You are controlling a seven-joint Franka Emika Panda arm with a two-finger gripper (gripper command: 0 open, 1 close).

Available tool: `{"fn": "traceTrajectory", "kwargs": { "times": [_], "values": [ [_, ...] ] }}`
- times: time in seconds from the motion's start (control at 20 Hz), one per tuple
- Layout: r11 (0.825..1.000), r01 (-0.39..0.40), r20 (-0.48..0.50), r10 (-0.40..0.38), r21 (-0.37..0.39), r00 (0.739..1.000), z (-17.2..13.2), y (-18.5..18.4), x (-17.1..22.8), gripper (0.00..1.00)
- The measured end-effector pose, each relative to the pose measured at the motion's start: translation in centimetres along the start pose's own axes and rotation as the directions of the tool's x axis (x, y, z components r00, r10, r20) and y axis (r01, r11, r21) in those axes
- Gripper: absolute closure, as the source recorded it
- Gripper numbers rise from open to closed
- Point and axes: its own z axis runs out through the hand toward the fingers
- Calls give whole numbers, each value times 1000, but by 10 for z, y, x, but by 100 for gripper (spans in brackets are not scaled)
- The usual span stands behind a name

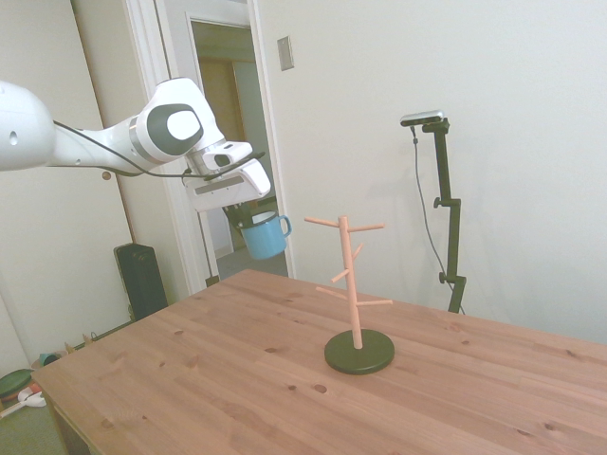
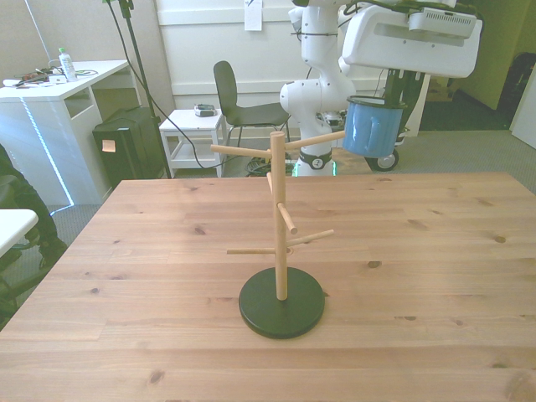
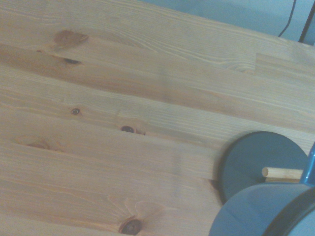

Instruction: Hang the mug

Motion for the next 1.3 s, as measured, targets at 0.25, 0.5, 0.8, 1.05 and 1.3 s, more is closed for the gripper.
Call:
{"fn": "traceTrajectory", "kwargs": {
  "times": [0.25, 0.5, 0.8, 1.05, 1.3],
  "values": [
    [1000, 0, -4, 0, -10, 1000, 3, 11, 23, 100],
    [1000, 3, -6, -3, -8, 1000, 0, 18, 30, 100],
    [1000, -10, 4, 10, -11, 1000, 5, 33, 42, 100],
    [1000, -18, 13, 18, -10, 1000, 9, 42, 49, 100],
    [999, -39, 31, 39, -1, 999, 13, 55, 58, 100]
  ]
}}
